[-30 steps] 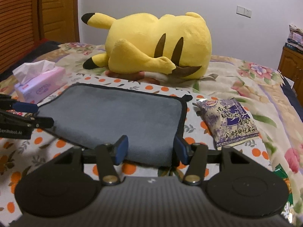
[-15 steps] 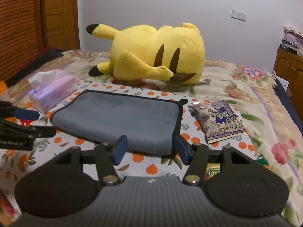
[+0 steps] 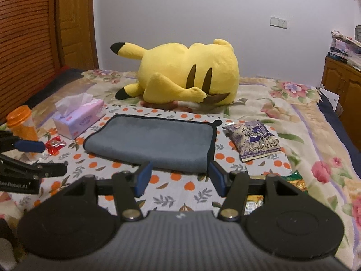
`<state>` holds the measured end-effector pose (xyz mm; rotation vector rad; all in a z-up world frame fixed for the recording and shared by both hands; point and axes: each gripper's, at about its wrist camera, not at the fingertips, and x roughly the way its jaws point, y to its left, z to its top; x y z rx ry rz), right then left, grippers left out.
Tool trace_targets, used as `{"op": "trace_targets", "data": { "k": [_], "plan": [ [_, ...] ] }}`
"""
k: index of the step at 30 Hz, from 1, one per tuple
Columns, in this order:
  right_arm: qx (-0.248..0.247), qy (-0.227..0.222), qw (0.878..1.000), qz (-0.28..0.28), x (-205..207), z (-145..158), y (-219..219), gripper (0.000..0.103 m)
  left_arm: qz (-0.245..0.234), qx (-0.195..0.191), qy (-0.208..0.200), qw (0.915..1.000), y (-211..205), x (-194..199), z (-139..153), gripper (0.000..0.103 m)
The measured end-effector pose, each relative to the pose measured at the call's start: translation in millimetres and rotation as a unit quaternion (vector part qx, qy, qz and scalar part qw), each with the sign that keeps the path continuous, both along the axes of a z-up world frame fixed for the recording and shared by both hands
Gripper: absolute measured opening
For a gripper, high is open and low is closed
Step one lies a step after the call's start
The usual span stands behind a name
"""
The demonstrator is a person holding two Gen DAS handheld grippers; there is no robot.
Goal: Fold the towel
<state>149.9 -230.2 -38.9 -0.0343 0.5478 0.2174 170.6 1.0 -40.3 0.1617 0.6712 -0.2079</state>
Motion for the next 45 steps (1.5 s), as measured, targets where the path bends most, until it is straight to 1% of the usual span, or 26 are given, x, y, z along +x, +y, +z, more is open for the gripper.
{"op": "trace_targets", "data": {
  "k": [4,14,16,20,21,22,23,26,28,29,34,43,45],
  "plan": [
    [0.002,-0.005,1.000,-0.003,-16,8,-4,0.060,-0.001,0.006,-0.003,1.0000,-2,-16,5,0.079],
    [0.008,-0.011,1.000,-0.007,-48,19,-9,0.065,-0.007,0.003,-0.007,0.9999,-8,-50,17,0.088],
    [0.011,-0.012,1.000,-0.009,-54,20,-10,0.072,-0.007,0.005,-0.007,0.9999,-10,-56,17,0.092],
    [0.016,-0.015,1.000,-0.013,-63,21,-11,0.078,-0.010,-0.001,-0.006,0.9999,-10,-67,18,0.096],
    [0.017,-0.014,1.000,-0.014,-65,21,-12,0.081,-0.011,-0.002,-0.008,0.9999,-11,-70,18,0.097],
    [0.017,-0.015,1.000,-0.016,-67,21,-12,0.085,-0.012,-0.002,-0.009,0.9999,-11,-73,19,0.099],
    [0.016,-0.016,1.000,-0.015,-70,21,-11,0.086,-0.014,-0.002,-0.012,0.9998,-12,-76,20,0.102],
    [0.012,-0.022,1.000,-0.011,-77,23,-10,0.092,-0.016,-0.001,-0.018,0.9997,-12,-84,22,0.103],
    [0.016,-0.024,1.000,-0.010,-81,24,-10,0.101,-0.013,-0.002,-0.021,0.9997,-12,-89,24,0.103],
    [0.016,-0.026,0.999,-0.009,-84,25,-9,0.103,-0.012,-0.004,-0.022,0.9997,-11,-92,24,0.103],
    [0.014,-0.030,0.999,-0.001,-96,27,-5,0.103,-0.006,-0.009,-0.025,0.9996,-11,-104,25,0.103],
    [0.017,-0.036,0.999,-0.004,-115,29,-3,0.103,-0.002,-0.010,-0.028,0.9996,-14,-127,25,0.103],
    [0.020,-0.038,0.999,-0.006,-119,29,-3,0.103,0.001,-0.015,-0.025,0.9996,-14,-132,24,0.103]
  ]
}}
